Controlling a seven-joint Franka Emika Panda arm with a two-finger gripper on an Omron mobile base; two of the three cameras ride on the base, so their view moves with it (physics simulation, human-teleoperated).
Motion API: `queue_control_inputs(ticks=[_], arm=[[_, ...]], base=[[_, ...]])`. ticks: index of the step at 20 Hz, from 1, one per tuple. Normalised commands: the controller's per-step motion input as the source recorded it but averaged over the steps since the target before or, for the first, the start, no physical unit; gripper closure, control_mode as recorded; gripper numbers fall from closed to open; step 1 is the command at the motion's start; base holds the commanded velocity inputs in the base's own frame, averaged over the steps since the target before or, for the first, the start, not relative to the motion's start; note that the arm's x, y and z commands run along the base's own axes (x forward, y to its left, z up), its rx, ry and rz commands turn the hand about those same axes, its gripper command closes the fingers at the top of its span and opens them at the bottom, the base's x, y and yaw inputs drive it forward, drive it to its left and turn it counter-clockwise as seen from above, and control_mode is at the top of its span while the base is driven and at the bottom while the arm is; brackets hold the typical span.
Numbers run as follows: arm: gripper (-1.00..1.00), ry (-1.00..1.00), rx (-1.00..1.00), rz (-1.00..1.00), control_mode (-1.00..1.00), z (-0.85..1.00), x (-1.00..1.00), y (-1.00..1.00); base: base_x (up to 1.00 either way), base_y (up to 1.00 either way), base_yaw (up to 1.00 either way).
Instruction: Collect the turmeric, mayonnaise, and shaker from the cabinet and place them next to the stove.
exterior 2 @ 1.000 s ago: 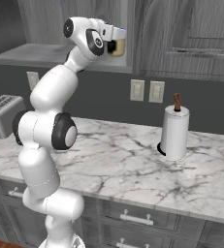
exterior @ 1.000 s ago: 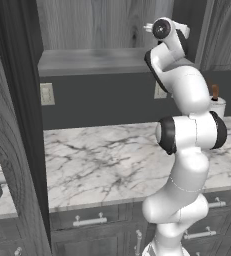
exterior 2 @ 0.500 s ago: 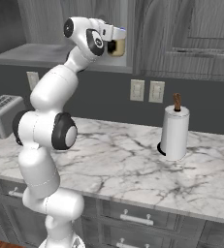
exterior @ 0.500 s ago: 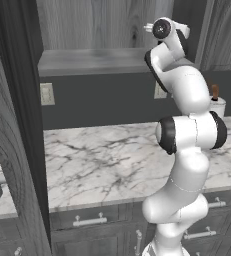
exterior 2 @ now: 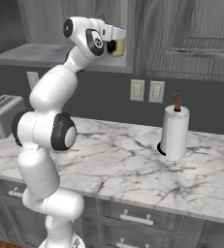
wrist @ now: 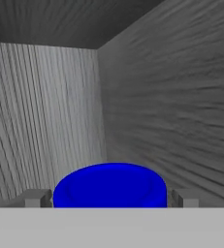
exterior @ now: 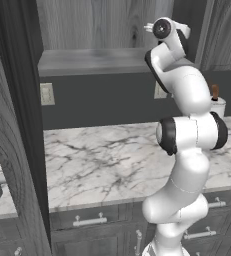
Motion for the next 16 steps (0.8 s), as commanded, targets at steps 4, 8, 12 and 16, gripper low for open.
queue_control_inputs(ticks=[4, 8, 12, 16], arm=[[1.00, -0.05, 0.00, 0.00, -1.00, 0.00, -0.53, 0.00], [1.00, -0.05, 0.00, 0.00, -1.00, 0.00, -0.89, 0.01], [1.00, -0.04, 0.00, 0.00, -1.00, 0.00, -1.00, 0.24], [1.00, 0.00, 0.00, 0.00, -1.00, 0.00, -1.00, 0.38]], base=[[0.00, 0.00, 0.00], [0.00, 0.00, 0.00], [0.00, 0.00, 0.00], [0.00, 0.00, 0.00]])
